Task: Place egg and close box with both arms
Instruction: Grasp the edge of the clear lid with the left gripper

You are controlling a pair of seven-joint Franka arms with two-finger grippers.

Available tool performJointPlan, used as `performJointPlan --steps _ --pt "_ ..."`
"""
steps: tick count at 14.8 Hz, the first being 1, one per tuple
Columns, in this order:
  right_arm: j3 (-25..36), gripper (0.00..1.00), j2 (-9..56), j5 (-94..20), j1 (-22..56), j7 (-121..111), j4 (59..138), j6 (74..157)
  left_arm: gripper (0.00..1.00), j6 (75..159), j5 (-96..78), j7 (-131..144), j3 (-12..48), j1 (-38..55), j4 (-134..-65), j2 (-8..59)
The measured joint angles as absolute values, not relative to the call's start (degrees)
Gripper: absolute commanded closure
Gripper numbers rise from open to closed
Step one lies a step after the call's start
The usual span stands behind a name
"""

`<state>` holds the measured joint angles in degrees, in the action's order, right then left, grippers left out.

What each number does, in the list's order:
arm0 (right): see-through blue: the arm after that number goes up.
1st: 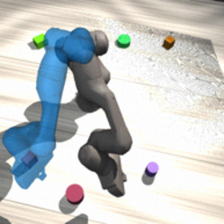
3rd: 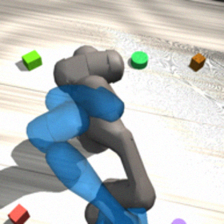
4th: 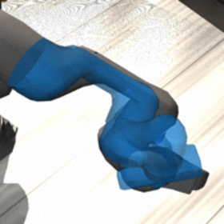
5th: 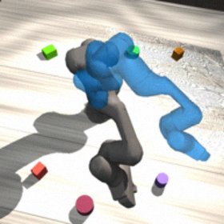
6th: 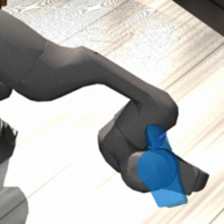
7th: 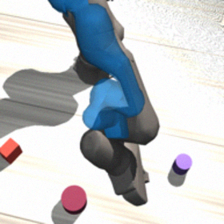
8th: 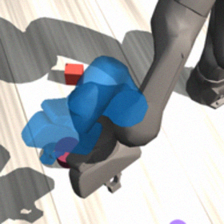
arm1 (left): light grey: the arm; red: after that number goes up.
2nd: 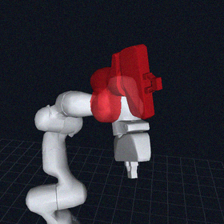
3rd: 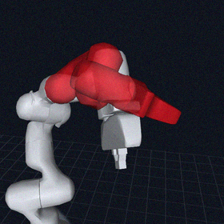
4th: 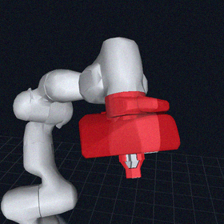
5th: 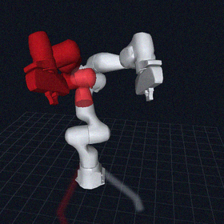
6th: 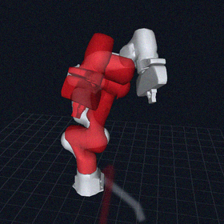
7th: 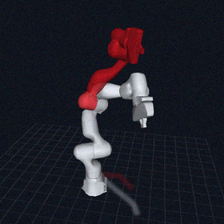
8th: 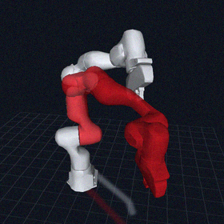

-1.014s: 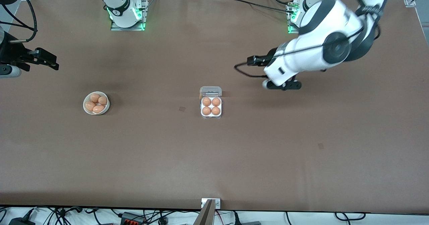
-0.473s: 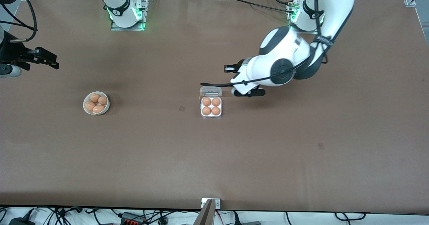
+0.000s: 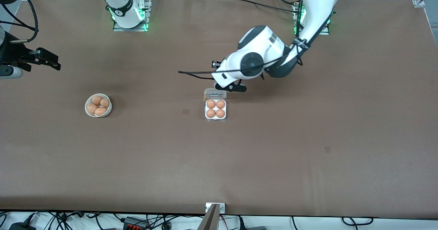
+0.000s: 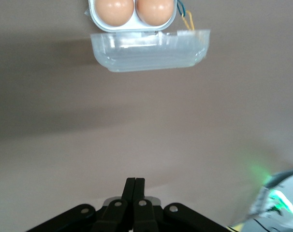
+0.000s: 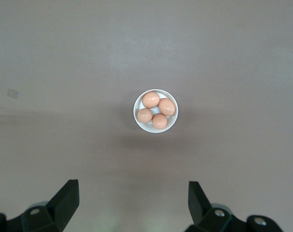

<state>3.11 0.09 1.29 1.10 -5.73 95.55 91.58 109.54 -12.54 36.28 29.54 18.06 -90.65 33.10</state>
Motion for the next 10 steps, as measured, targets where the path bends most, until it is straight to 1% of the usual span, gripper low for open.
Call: performJointPlan --steps 3,6,9,10 --pt "3.1 0.0 0.1 1.3 1.1 -5.7 95.5 91.6 0.97 111.5 -8.2 37.7 29.5 20.5 -89.5 34.5" --pt "3.1 0.0 0.1 1.3 1.1 -5.7 95.5 91.6 0.97 115.2 -3.1 39.4 29.5 22.4 -88.9 36.7" --pt "3.1 0.0 0.1 1.3 1.1 -5.7 95.5 91.6 0.95 116.5 0.5 40.6 29.4 22.9 -88.4 38.2" --pt "3.1 0.0 0.1 1.3 1.1 -5.7 95.5 91.5 0.98 116.5 1.0 40.8 29.3 22.9 -88.3 38.3"
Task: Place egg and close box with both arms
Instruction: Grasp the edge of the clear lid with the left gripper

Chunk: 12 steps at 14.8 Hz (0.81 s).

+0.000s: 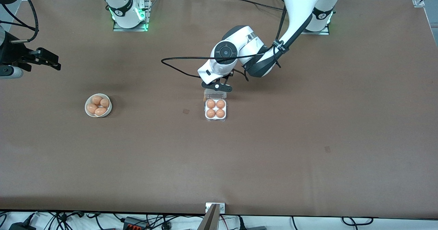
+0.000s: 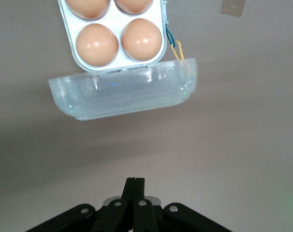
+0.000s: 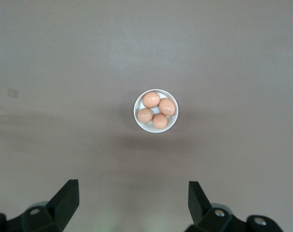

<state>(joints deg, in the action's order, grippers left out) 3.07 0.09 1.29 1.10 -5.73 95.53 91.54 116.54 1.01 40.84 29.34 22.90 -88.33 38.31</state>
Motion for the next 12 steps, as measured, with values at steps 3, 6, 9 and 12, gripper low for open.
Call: performJointPlan --steps 3,6,9,12 --pt "3.1 0.0 0.1 1.3 1.1 -5.7 95.5 91.5 0.99 116.6 4.0 42.0 29.2 22.8 -87.7 38.3" --pt "3.1 0.0 0.1 1.3 1.1 -5.7 95.5 90.5 0.99 117.1 4.4 42.3 29.2 22.8 -87.4 38.5" --pt "3.1 0.0 0.1 1.3 1.1 -5.7 95.5 90.3 0.99 120.1 4.5 42.4 29.1 22.8 -87.4 39.9" --pt "3.0 0.0 0.1 1.3 1.1 -5.7 95.5 90.2 0.99 122.0 4.6 42.4 29.0 22.8 -87.4 41.6"
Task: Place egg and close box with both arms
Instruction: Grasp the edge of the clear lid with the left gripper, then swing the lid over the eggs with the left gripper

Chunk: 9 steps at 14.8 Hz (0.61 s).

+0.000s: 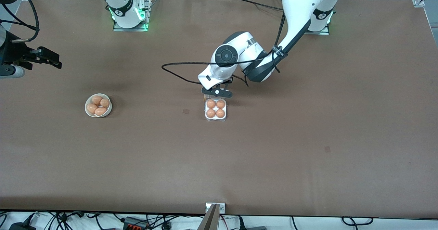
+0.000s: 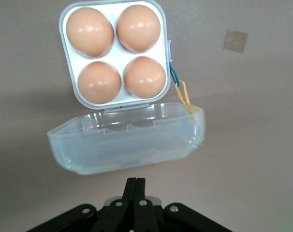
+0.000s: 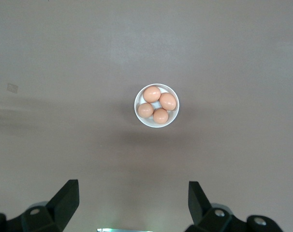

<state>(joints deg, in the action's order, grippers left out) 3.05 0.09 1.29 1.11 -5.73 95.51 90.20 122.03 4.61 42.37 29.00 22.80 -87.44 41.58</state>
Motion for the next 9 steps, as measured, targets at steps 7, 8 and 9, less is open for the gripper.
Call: performJointPlan --steps 7,8,9 --pt "2.8 0.0 0.1 1.3 1.1 -5.7 95.5 90.1 0.99 122.2 4.6 42.4 28.9 22.9 -87.4 42.8" --pt "2.7 0.0 0.1 1.3 1.1 -5.7 95.5 90.1 0.99 122.2 4.6 42.4 28.9 22.9 -87.4 43.0" --pt "2.7 0.0 0.1 1.3 1.2 -5.7 95.5 90.1 0.99 122.2 4.6 42.4 28.9 23.0 -87.4 43.3"
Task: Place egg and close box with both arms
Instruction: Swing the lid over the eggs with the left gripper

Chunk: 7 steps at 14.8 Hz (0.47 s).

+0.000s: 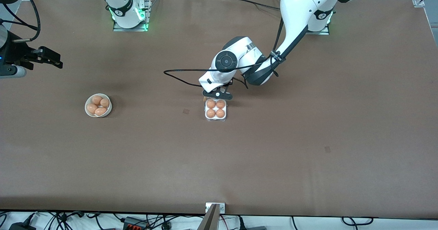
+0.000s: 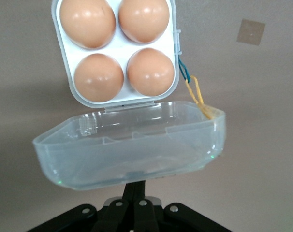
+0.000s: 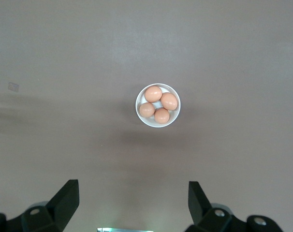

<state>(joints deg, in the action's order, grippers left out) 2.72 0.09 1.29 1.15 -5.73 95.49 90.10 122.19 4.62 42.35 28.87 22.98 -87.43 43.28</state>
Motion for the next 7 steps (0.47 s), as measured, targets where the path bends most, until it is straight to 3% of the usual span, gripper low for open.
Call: performJointPlan --steps 7 --pt "2.7 0.0 0.1 1.3 1.2 -5.7 95.5 90.1 0.99 122.4 4.6 42.4 27.4 23.3 -86.1 44.0"
